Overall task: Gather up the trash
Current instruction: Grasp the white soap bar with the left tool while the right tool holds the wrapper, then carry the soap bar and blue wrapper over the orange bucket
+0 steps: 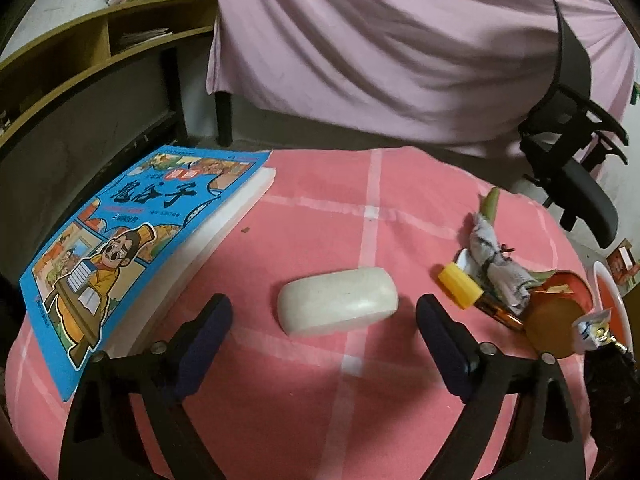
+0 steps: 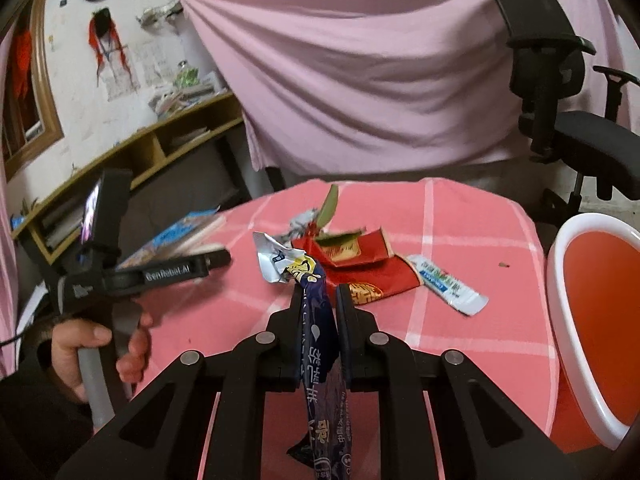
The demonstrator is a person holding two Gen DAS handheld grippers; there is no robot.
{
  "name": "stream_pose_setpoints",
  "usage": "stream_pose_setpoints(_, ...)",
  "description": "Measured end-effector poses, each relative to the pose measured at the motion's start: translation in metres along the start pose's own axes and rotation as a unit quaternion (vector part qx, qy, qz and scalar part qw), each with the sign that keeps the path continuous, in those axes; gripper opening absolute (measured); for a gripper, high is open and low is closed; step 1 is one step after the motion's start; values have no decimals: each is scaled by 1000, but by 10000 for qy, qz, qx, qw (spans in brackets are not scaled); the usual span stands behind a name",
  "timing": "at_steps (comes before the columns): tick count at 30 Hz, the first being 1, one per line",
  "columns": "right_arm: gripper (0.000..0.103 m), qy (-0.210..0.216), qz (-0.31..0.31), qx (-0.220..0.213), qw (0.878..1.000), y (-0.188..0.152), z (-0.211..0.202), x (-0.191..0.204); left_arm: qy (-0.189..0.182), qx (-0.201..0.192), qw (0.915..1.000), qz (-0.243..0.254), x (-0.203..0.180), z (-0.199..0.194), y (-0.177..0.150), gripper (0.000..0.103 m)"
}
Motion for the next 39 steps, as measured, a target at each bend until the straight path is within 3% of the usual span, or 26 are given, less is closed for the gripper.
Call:
stream_pose_setpoints(4,12,-21,117,-4,9999,3,5,-4,55,-29,10000,26,-2,1,1,80)
stream_pose_setpoints(10,12,-34,213,-27,9998,2,5,-7,8,-134,9999,4,-4,-3,2,53)
stream_pose_setpoints(18,12,-40,348,-127,9993,1,1,-13,-107,-231,9997,20,-7,-12,-3,53)
stream_pose_setpoints(26,12,-64,337,-333,9989,3,-7,-13,-642,-652,9957,151,-20,-47,-19,53)
stream_pose_setpoints(33,12,-83,265,-932,9953,9,-32,-9,-974,-1525,9831,293,-35,-95,-29,53)
stream_pose_setpoints(39,12,-51,393,-1751,9838,19,-69,-16,-1336,-2259,9640,429,-56,-140,-38,53)
Point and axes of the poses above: each gripper's, at about its wrist camera, not at the fingertips, and z roughly the way its jaws point, x to its left, y to its top, the point moved 8 cm from there along z, roughly the way its jaws point, and after that the axes turned 12 degrees about -z, right-handed, at the moved point
